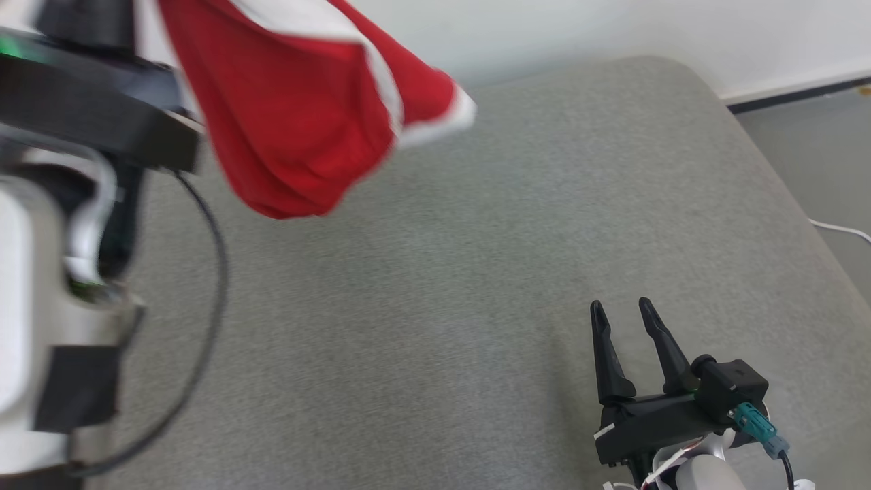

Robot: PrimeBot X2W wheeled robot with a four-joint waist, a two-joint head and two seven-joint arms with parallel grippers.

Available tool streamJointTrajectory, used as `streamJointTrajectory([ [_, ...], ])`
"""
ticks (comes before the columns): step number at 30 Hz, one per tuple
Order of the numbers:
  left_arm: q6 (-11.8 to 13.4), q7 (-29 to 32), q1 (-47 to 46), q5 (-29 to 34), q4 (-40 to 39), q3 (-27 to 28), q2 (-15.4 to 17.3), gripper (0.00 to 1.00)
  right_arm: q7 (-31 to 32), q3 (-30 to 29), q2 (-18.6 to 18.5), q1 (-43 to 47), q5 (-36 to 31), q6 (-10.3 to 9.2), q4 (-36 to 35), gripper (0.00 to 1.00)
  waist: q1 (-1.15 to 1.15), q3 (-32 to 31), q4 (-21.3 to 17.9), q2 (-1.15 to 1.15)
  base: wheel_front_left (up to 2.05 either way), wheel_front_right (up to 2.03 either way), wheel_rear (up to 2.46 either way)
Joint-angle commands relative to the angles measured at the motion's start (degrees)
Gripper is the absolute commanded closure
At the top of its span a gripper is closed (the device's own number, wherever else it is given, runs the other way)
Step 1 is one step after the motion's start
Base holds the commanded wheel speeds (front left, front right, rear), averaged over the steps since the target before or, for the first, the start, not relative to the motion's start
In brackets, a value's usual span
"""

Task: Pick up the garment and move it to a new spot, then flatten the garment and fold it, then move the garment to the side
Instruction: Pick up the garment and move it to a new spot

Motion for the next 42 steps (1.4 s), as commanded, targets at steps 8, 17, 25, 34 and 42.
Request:
streamJointTrajectory([
  [8,0.87,-2.83,9.9,-0.43,4.75,-6.07,-6.03,1.0,-0.03,0.87,0.14,-0.88,0.92,-0.12,-0.26,0.0,0.01,3.35,-5.95,0.0,0.0,0.0,0.0],
  [17,0.67,-8.65,22.66,-0.86,17.29,-8.77,-7.32,1.0,-0.03,0.52,0.14,-1.64,0.55,-0.12,-0.39,0.0,0.01,5.38,-7.49,0.0,0.0,0.0,0.0],
  [25,-0.17,-14.06,21.27,-0.3,22.7,-10.51,-9.17,0.0,-0.03,-0.44,0.13,-1.25,-1.42,-0.12,-0.72,0.0,0.01,3.39,-4.45,0.0,0.0,0.0,0.0],
  [34,1.35,-17.73,19.53,0.27,17.43,-8.76,-7.77,0.0,-0.03,-0.63,0.12,1.11,-2.14,-0.12,-1.18,0.0,0.01,-1.39,1.77,0.0,0.0,0.0,0.0],
  [42,5.16,-19.22,27.51,1.38,11.45,-4.49,-1.74,0.0,-0.03,-0.77,0.12,2.78,-2.15,-0.12,-2.22,0.0,0.01,-4.19,6.5,0.0,0.0,0.0,0.0],
])
